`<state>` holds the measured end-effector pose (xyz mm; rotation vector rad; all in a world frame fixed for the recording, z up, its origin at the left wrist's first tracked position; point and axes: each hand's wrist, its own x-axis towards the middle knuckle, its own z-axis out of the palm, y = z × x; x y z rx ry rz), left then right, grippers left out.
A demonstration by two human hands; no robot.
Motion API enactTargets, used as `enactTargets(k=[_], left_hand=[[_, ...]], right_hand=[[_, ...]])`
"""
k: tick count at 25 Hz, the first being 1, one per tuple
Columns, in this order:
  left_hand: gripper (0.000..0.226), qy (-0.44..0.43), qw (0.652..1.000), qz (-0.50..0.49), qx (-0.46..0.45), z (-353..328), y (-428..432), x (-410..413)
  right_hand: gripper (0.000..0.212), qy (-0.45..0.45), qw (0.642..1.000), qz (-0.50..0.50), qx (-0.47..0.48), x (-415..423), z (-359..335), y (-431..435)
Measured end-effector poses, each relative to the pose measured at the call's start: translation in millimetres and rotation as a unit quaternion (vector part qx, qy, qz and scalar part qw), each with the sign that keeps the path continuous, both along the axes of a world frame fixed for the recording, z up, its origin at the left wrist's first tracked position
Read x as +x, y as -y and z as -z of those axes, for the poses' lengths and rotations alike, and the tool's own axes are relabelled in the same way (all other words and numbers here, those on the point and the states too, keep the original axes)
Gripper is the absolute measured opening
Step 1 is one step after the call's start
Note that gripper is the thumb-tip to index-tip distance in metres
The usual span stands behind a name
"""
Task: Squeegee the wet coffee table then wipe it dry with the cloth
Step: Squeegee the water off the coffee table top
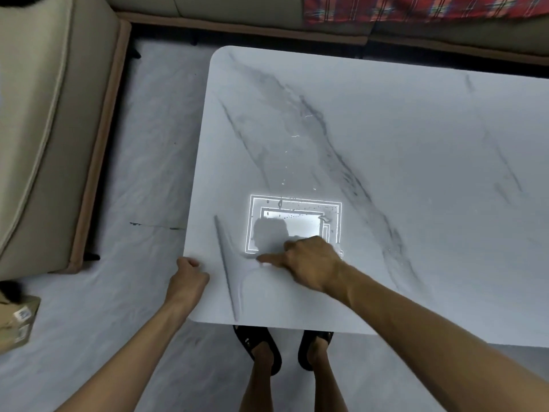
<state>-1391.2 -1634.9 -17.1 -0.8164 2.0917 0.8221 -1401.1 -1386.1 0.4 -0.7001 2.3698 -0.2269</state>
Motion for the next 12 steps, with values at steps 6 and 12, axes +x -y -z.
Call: enactTargets(k=[6, 12], left_hand=[[0.037, 0.046, 0.991, 0.124, 0.029, 22.3, -44.1, -10.6], [0.023, 0.046, 0.992, 0.117, 0.026, 18.4, -51.4, -23.5]], right_hand=[[0.041, -0.053, 0.971, 0.202, 0.113, 13.0, -30.3, -135.0], [0.039, -0.064, 0.972, 0.204, 0.101, 16.8, -56.6, -135.6]])
